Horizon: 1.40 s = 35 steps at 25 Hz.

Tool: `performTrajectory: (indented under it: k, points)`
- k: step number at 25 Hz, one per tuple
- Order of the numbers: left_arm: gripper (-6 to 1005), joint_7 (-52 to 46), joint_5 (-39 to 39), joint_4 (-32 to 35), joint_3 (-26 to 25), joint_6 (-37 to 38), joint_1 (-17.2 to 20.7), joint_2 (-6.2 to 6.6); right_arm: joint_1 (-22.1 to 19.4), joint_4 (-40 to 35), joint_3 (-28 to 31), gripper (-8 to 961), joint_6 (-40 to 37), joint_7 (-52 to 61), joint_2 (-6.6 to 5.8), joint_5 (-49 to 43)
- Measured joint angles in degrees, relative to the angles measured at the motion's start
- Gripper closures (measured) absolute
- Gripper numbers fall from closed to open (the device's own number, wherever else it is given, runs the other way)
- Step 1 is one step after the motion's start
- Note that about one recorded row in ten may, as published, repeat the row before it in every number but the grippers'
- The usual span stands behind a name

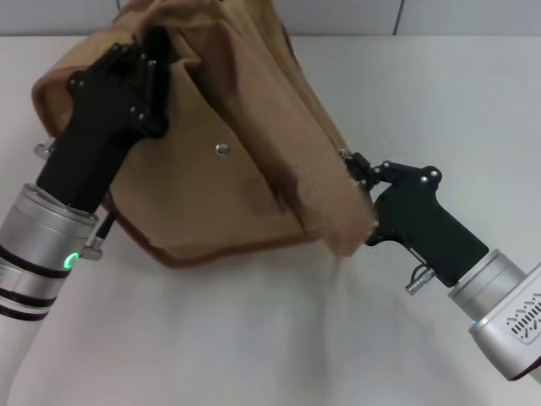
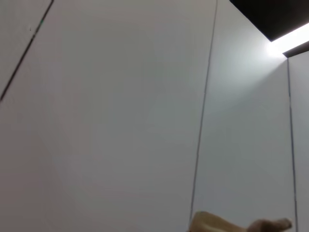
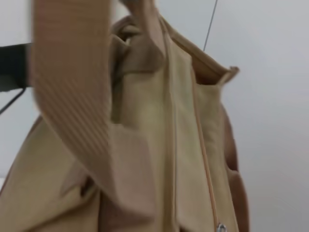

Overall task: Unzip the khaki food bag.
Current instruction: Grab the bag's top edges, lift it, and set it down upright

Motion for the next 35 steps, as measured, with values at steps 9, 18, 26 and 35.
performTrajectory:
  k: [9,18,26,35]
  points:
    - [843,-0.4,-0.1,1.1,-2.3,0.7,1.8,0.11,-1.4,-1.2,-0.4,949,-0.3,0.1,0.0,0.0]
    - [840,-0.8,-0.1,1.8,-2.4,0.8,2.1,0.09,-1.8,-1.2,-0.5,949,-0.4,0.1,0.0,-0.2]
    - [837,-0.9,-0.1,2.0,-2.4,0.8,2.6,0.02,-2.1,-0.9,0.1,940,-0.5,0.1,0.0,0.2]
    - [834,-1.7,-0.1,2.3,-2.4,0.8,2.8,0.1,-2.8,-2.2,3.3,726,-0.1,-0.1,0.0,0.4]
